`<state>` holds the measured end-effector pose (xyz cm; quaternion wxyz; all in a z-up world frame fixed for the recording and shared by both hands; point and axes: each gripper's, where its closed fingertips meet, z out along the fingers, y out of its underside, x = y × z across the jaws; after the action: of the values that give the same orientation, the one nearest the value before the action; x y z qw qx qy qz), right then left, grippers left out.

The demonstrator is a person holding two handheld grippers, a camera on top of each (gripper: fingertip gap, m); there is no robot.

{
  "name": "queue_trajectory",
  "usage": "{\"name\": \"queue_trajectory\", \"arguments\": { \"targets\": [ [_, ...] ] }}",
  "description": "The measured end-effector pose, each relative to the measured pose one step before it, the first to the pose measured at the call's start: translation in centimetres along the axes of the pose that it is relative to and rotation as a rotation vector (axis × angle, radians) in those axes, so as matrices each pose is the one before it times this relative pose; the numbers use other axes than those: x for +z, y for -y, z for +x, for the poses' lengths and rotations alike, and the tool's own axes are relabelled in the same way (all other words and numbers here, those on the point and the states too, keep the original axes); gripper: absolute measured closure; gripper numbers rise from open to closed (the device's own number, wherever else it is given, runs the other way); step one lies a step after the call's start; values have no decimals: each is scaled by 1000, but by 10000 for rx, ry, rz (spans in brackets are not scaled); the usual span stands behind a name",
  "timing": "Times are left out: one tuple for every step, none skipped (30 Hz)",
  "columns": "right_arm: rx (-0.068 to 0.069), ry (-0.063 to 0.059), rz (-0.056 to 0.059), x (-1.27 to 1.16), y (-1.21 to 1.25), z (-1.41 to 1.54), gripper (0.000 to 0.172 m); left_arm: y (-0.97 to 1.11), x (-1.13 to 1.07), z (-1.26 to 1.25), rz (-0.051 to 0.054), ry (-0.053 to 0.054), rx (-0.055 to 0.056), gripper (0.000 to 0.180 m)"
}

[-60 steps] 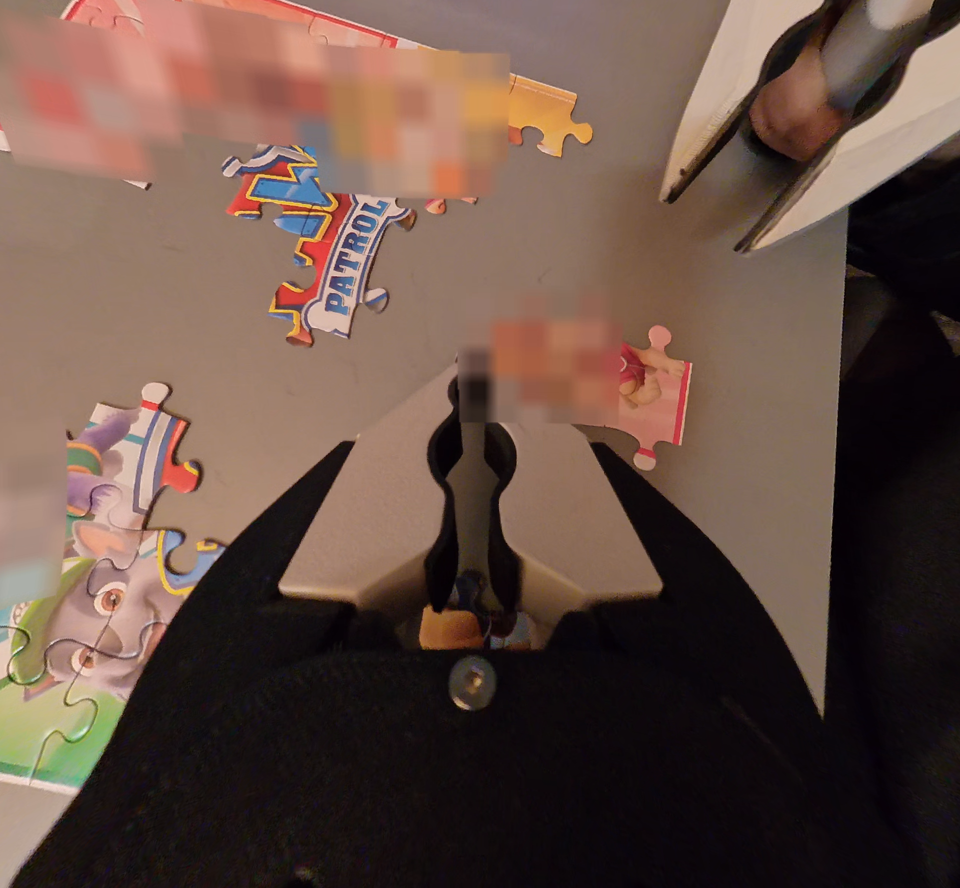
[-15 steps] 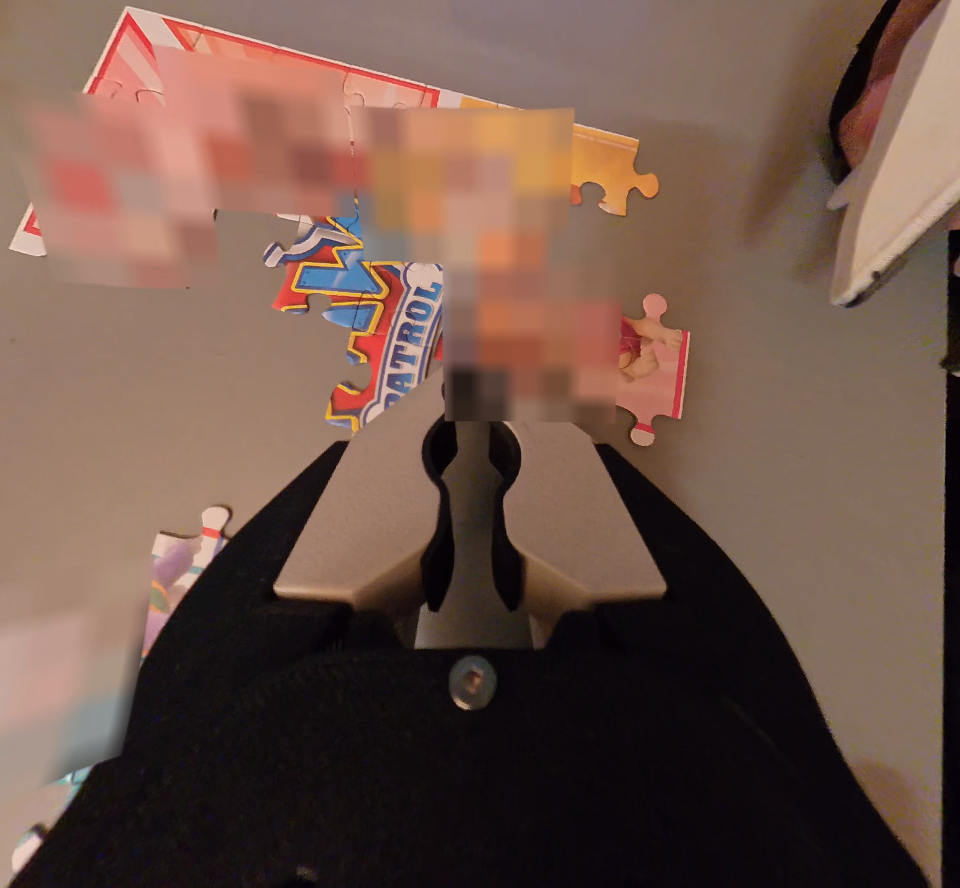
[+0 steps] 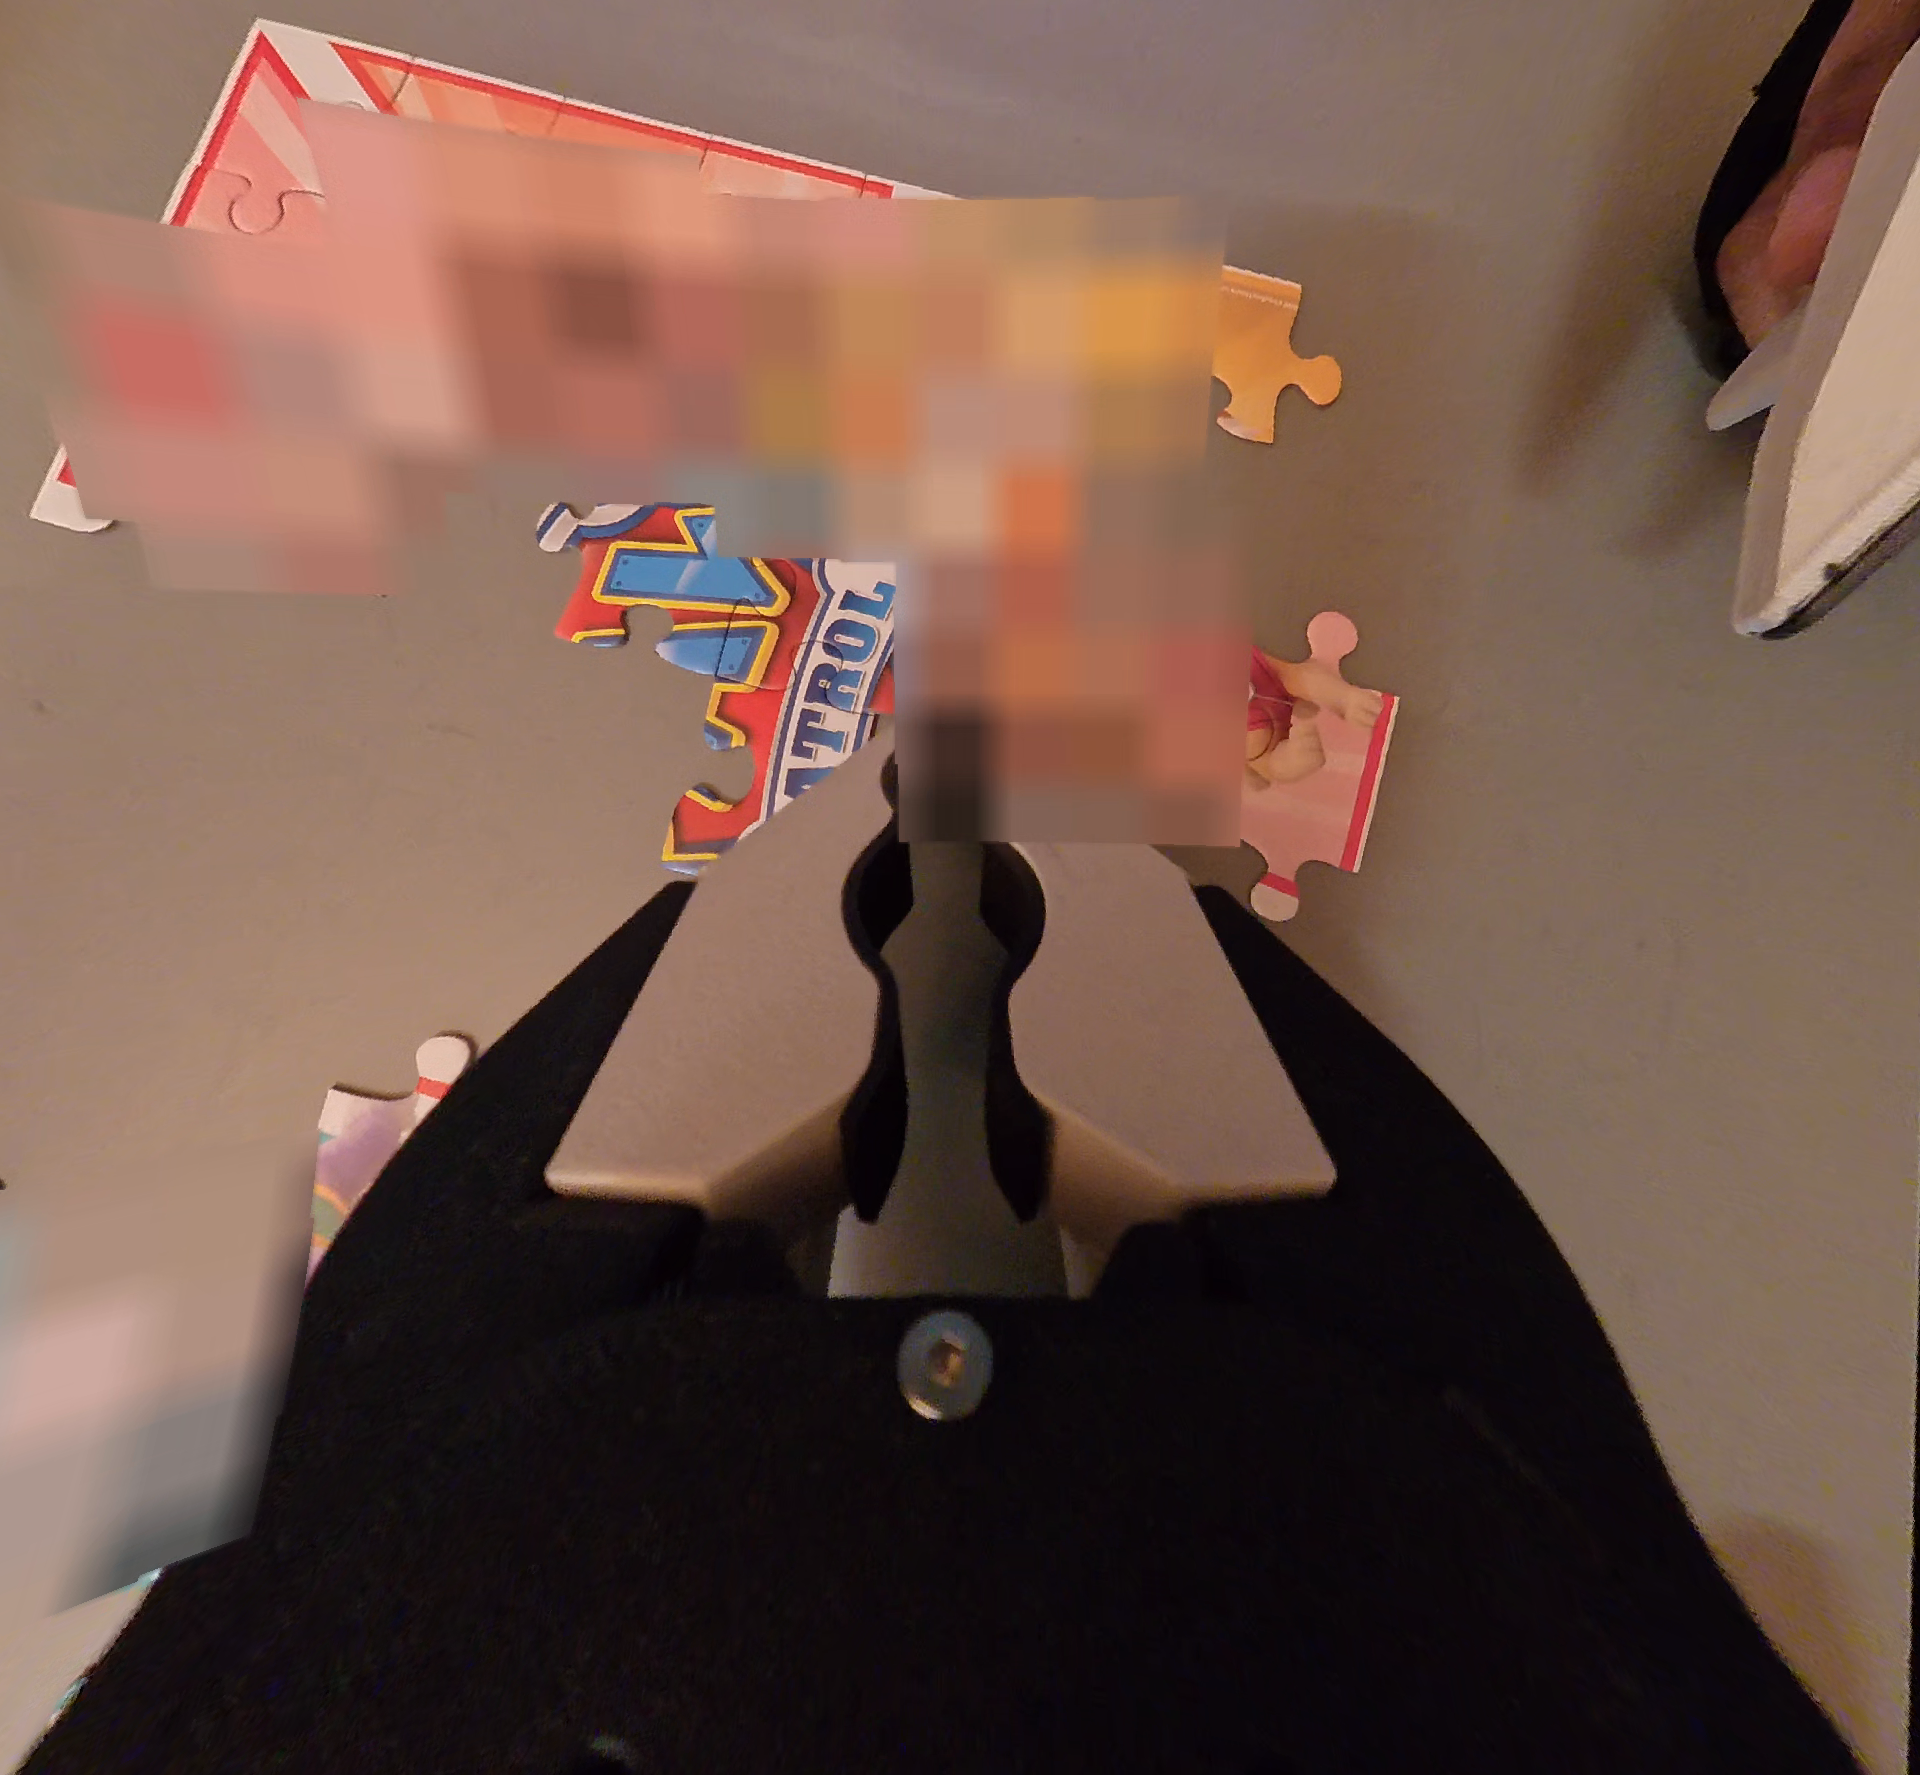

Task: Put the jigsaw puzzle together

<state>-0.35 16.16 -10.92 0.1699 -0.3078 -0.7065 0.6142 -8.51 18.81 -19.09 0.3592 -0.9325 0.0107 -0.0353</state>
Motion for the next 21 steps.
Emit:
{"name": "queue_trajectory", "arguments": {
  "targets": [
    [-152,-94,-141,165,-185,-50,152,37,-48,-73,59,7,-30,177],
    [-205,-139,-264,287,-341,-37,152,51,-60,-62,74,-7,-44,176],
    [-235,-152,-379,412,-484,-62,153,95,-86,-54,91,-16,-47,176],
    [-250,-149,-453,480,-574,-73,153,146,-96,-31,116,-17,-48,175],
    [-256,-168,-475,496,-594,-63,153,183,-98,30,132,-42,-37,175],
    [-246,-218,-445,461,-548,27,153,205,-72,127,131,-74,-28,175],
    [-221,-257,-377,396,-465,86,153,195,-24,163,114,-81,-13,174],
    [-186,-252,-299,308,-359,114,155,158,28,202,84,-70,16,174],
    [-130,-240,-227,228,-278,160,157,82,100,169,28,-40,44,173],
    [-68,-206,-158,156,-191,179,159,-8,143,105,-34,8,55,172],
    [-20,-118,-120,126,-144,121,161,-52,191,116,-65,-2,48,171],
    [19,-72,-142,104,-198,103,163,-63,193,189,-70,-44,13,170],
    [47,-82,-219,124,-326,163,164,-44,192,213,-68,-67,-21,169],
    [47,-83,-279,134,-457,195,165,8,133,184,-27,-38,3,168],
    [34,-84,-275,135,-445,211,165,31,85,82,-6,25,34,168],
    [20,-87,-209,95,-342,193,164,39,30,6,-6,56,33,168],
    [14,-92,-127,62,-211,166,164,38,-1,-17,2,36,11,168],
    [9,-85,-72,31,-121,148,165,55,-15,2,19,6,-11,168],
    [-5,-44,-37,5,-68,73,165,47,-11,-2,18,-6,-24,169],
    [-4,-32,-23,19,-44,48,165,2,0,-19,-4,-1,-28,169],
    [-9,-58,-40,7,-67,88,165,-43,11,-25,-21,10,-18,169]
  ]
}}
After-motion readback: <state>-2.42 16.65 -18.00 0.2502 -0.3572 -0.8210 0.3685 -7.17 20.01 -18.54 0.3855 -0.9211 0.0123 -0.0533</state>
